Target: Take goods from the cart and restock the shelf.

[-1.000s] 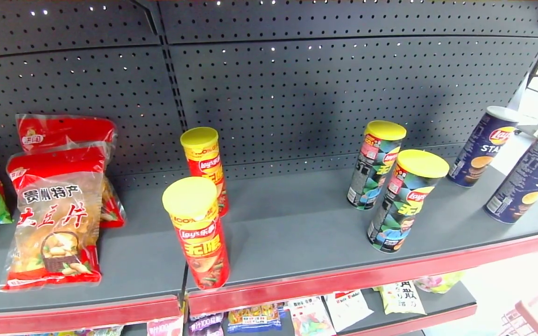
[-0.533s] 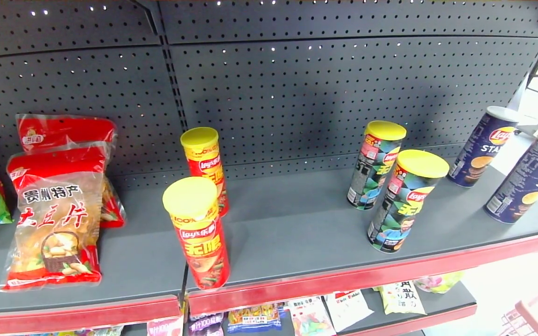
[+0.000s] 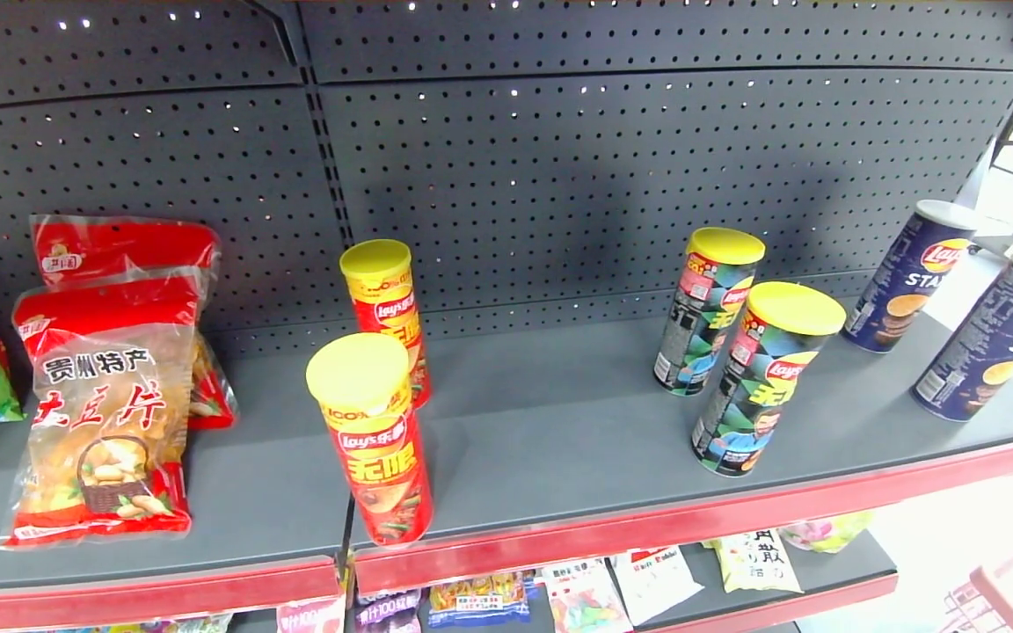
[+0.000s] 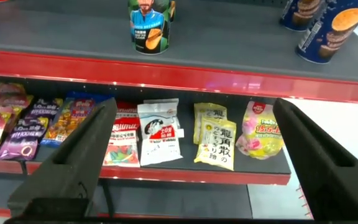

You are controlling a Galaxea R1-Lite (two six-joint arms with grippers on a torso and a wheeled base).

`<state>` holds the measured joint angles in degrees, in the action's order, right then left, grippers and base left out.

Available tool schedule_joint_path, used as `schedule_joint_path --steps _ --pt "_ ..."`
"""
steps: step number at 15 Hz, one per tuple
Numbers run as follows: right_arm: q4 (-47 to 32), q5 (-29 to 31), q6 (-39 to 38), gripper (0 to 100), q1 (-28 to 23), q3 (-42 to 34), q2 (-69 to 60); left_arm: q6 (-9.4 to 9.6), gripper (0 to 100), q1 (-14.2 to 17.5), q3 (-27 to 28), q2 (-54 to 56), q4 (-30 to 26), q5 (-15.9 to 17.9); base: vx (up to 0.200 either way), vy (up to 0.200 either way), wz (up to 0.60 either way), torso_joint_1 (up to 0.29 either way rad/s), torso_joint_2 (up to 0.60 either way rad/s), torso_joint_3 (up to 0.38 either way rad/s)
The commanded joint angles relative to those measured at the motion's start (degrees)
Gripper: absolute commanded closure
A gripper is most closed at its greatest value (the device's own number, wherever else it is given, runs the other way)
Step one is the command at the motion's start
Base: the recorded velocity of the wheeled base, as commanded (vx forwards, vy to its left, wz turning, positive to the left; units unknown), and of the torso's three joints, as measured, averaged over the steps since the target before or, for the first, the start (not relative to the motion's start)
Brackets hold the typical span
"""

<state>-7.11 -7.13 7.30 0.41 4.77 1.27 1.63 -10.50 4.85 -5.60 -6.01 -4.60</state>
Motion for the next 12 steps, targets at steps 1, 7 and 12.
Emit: schedule_joint_path --steps 1,7,12 --pt "0.0 0.0 0.0 0 -0.2 0.0 -1.1 0.83 0 -0.1 -2.0 0.0 2.3 -0.5 0.000 0.000 0.00 0.000 0.00 0.000" --pt "5.0 5.3 -3.5 0 -0.6 -2.5 -1.0 0.39 0 0.0 -2.7 0.0 3.5 -7.4 0.000 0.000 0.00 0.000 0.00 0.000" --pt "6.6 4.8 -4.6 0 -0.4 -4.5 -1.2 -1.28 0 0.0 -3.7 -0.1 6.4 -8.5 0.000 0.000 0.00 0.000 0.00 0.000"
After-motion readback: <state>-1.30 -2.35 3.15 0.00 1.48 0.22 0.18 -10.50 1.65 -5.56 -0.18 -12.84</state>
